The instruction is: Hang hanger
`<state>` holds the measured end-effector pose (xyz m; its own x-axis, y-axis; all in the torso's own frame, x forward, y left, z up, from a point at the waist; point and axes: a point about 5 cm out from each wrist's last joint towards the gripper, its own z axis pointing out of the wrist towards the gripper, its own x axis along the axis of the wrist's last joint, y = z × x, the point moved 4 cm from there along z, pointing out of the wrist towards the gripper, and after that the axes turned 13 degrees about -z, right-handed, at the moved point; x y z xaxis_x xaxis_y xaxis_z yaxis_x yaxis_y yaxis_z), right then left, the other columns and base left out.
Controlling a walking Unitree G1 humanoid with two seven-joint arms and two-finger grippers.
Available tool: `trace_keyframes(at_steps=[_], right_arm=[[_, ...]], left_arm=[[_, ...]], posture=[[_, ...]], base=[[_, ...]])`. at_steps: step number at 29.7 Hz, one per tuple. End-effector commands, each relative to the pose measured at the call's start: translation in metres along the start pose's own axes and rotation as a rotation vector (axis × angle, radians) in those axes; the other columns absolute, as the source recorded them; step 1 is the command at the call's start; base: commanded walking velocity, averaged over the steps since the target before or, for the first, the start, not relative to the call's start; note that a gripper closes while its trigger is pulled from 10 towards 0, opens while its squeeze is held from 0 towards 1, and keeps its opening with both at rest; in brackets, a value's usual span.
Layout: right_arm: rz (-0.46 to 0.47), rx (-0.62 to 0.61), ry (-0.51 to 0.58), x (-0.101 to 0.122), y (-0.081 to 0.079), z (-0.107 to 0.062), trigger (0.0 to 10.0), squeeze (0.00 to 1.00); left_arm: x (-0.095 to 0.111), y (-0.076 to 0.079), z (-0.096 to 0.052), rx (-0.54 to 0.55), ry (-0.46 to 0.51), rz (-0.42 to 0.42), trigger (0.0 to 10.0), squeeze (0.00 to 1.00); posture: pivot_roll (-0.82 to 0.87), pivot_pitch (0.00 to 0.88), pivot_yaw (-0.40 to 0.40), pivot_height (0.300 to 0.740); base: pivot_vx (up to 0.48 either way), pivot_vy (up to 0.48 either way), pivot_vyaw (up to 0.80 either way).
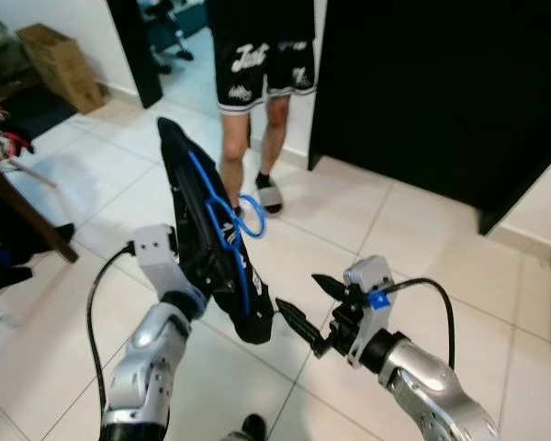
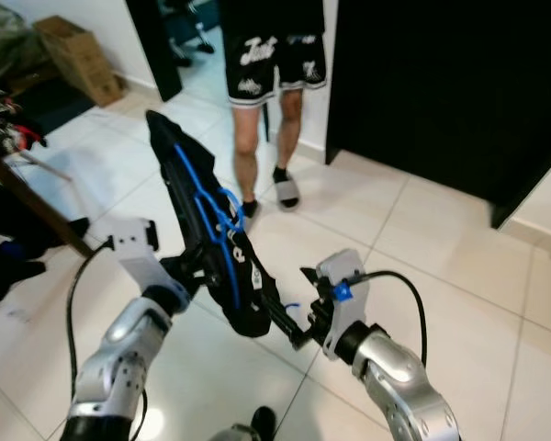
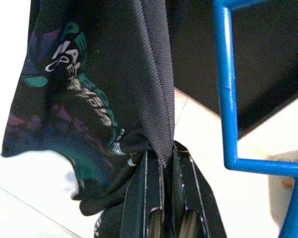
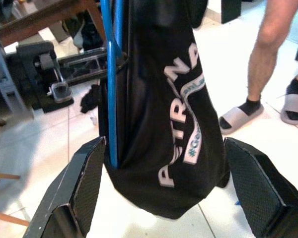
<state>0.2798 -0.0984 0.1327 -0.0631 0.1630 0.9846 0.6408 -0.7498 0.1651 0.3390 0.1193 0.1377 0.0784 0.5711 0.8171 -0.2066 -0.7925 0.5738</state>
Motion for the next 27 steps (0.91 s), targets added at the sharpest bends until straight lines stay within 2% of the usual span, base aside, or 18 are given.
trace_keyframes(at_steps=[1,11,27], right_arm=[[0.001,0.016,0.004,-0.0002,-0.0048,0.0006,10.0,0.0],[-0.033,0.05,0.003,-0.0001,-0.0107,0.0024,10.0,0.0],[-0.038,0.074,0.002,-0.0014,-0.0129,0.0019,10.0,0.0]], left_arm=[[0.007,0.0046,-0.0028,-0.025,0.028,0.028,10.0,0.0],[0.0085,0.0029,-0.0058,-0.013,0.039,0.044,10.0,0.0],[0.0062,0.005,-0.0116,-0.021,0.026,0.056,10.0,0.0]], posture=[[-0.02,0.218,0.054,0.74],[0.0,0.219,0.053,0.74],[0.0,0.217,0.049,0.74]], base=[[0.0,0.0,0.8],[0.267,0.0,0.8],[0.3,0.0,0.8]])
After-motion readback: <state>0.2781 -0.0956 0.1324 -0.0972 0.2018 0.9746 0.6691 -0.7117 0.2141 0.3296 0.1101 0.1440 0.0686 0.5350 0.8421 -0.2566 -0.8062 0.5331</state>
